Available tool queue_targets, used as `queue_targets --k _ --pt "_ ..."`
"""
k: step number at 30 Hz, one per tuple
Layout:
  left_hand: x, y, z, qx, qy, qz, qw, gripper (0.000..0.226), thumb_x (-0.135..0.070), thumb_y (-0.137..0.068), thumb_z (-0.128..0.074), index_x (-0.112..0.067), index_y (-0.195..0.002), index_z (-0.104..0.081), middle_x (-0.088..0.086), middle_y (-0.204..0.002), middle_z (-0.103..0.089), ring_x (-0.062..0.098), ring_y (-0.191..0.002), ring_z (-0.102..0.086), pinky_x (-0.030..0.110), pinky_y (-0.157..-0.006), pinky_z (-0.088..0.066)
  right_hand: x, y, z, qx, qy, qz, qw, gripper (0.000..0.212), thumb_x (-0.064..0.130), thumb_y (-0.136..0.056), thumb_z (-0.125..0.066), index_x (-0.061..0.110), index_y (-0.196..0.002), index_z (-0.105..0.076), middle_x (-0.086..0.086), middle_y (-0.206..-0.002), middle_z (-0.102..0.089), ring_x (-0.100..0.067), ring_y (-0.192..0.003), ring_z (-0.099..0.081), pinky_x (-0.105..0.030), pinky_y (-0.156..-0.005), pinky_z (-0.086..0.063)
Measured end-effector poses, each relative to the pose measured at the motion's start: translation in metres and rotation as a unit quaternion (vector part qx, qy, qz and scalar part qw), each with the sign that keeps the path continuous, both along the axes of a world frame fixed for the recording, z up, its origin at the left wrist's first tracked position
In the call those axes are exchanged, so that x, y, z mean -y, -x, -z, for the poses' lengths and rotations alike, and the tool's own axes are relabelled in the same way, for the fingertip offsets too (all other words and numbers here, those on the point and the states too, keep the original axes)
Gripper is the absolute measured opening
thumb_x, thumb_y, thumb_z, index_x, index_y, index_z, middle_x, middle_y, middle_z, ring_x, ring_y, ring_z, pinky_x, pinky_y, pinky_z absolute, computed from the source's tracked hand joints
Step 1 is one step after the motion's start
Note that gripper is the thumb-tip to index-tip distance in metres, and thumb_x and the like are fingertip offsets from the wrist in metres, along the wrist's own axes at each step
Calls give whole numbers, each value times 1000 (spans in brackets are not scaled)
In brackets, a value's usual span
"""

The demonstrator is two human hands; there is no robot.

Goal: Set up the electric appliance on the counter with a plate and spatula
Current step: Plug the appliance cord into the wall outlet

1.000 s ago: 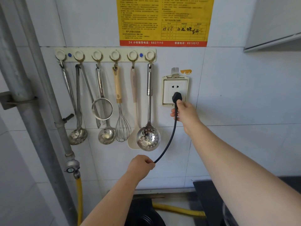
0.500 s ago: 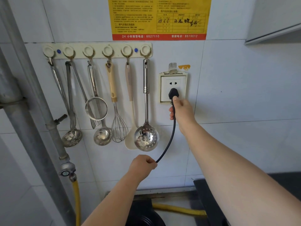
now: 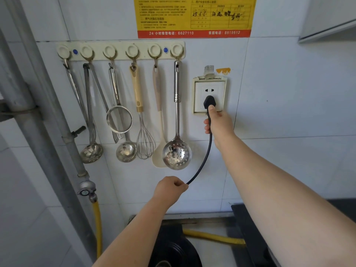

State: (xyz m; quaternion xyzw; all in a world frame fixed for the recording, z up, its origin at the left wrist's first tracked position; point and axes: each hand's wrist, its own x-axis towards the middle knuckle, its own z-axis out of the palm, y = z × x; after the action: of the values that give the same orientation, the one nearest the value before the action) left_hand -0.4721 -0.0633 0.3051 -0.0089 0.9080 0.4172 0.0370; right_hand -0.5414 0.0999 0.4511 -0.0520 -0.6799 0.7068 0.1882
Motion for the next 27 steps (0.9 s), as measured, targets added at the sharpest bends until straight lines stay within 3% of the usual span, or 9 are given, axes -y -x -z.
queue_targets --k 6,11,14,16,17,18,20,23,27 --pt "16 -21 9 -3 -6 -32 999 43 -41 -88 -59 -22 -126 -59 -5 -129 -60 14 -119 -55 22 -91 -39 3 -11 10 24 -26 -13 999 15 21 -94 -51 10 -82 -50 -7 -67 -45 -21 -54 -42 -27 -53 -37" --pt "35 -38 15 25 -6 -63 998 47 -42 -87 -59 -23 -130 -56 -2 -129 -61 18 -112 -57 26 -88 -41 4 -34 51 80 -96 26 992 43 18 -84 -55 27 -63 -19 5 -65 -22 -15 -51 -24 -26 -46 -19" --pt "48 -54 26 46 18 -78 996 47 -41 -87 -58 -21 -130 -55 1 -132 -58 21 -113 -57 27 -87 -41 5 -52 74 118 -106 29 987 44 11 -78 -53 30 -63 -17 5 -64 -22 -14 -50 -23 -27 -44 -16" --pt "55 -68 37 64 37 -86 994 47 -38 -88 -58 -19 -131 -55 3 -132 -58 23 -113 -58 28 -90 -42 8 -71 91 141 -129 24 981 31 10 -77 -52 27 -65 -29 2 -66 -29 -17 -52 -30 -27 -45 -24" --pt "59 -76 44 74 43 -88 992 47 -37 -88 -59 -17 -131 -55 5 -130 -59 23 -112 -59 28 -92 -43 9 -80 102 157 -141 17 977 13 12 -78 -53 22 -75 -44 -2 -72 -40 -19 -59 -41 -30 -50 -35" --pt "62 -84 53 85 47 -91 991 46 -35 -89 -59 -16 -131 -55 6 -129 -60 24 -110 -60 29 -92 -44 10 -87 118 176 -148 4 973 19 14 -80 -54 15 -99 -54 -6 -88 -50 -24 -73 -53 -33 -63 -45" --pt "70 -102 70 109 66 -90 988 43 -33 -90 -58 -15 -129 -56 7 -125 -62 24 -108 -60 30 -88 -45 12 -105 151 226 -168 -32 959 53 17 -85 -54 11 -137 -42 -7 -115 -52 -26 -101 -57 -35 -84 -47" --pt "81 -128 97 153 88 -95 980 45 -33 -92 -57 -16 -133 -53 8 -126 -62 26 -113 -59 31 -88 -46 16 -141 201 297 -202 -60 931 58 18 -88 -55 13 -143 -38 -7 -127 -52 -26 -113 -54 -36 -93 -48" --pt "92 -153 129 231 68 -124 963 50 -30 -89 -60 -12 -134 -48 12 -121 -61 27 -107 -61 39 -92 -53 21 -184 255 362 -263 -115 887 61 24 -88 -60 10 -143 -38 -12 -140 -48 -27 -112 -52 -36 -86 -48"
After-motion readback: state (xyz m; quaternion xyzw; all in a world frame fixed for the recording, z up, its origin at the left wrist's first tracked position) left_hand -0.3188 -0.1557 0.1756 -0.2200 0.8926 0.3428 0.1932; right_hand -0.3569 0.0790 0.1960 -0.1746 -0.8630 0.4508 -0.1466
